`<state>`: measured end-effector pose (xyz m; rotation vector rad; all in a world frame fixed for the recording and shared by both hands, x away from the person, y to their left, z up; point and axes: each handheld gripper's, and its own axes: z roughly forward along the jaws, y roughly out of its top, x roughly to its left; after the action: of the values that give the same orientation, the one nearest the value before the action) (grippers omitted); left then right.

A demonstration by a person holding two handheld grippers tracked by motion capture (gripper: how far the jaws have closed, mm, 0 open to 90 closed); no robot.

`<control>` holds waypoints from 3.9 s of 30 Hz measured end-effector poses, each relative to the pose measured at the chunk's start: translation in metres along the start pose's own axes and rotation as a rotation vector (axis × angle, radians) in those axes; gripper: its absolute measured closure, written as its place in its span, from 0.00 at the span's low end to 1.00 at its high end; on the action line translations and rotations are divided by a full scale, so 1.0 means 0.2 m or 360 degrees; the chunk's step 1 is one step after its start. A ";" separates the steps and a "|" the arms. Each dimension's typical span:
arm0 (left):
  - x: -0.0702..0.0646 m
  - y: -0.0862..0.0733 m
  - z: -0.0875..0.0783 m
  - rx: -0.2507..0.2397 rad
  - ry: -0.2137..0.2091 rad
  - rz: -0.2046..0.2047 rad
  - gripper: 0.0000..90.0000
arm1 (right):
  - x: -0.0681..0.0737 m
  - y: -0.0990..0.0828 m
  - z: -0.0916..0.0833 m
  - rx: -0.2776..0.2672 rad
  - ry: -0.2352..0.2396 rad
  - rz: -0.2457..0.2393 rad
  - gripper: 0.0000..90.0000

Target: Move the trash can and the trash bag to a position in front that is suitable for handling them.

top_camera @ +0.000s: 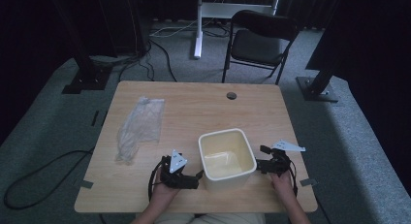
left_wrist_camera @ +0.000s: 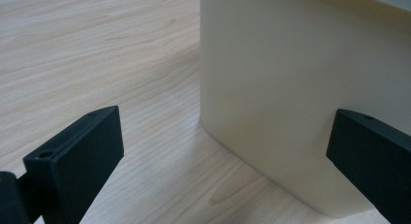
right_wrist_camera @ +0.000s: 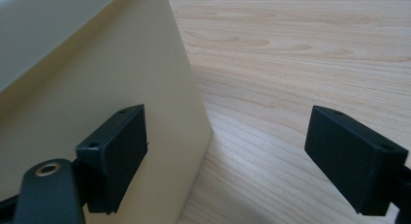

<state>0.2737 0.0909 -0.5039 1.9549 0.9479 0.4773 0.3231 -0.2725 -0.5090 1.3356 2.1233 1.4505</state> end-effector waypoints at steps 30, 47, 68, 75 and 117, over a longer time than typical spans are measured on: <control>0.33 -0.07 0.00 0.0109 -0.0044 -0.0257 0.00 | -0.05 -0.07 0.00 -0.0051 -0.0053 0.0102 0.14; 0.72 0.08 0.09 0.0131 0.0373 -0.0337 0.01 | -0.14 -0.17 -0.02 -0.0036 -0.0244 0.0106 0.14; 0.93 0.06 0.37 0.0397 0.0570 -0.0372 0.22 | -0.15 -0.18 -0.01 0.0001 -0.0194 0.0143 0.14; 0.95 0.05 0.32 0.0349 0.0564 -0.0362 0.63 | -0.14 -0.19 -0.01 0.0017 -0.0195 0.0136 0.14; 0.76 -0.26 -0.17 0.0347 0.0123 0.0041 0.95 | -0.15 -0.19 0.00 0.0035 -0.0166 0.0185 0.15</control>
<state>0.3252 0.2435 -0.5356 2.1591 1.0621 0.4840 0.3193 -0.3004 -0.5487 1.5309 2.0320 1.3707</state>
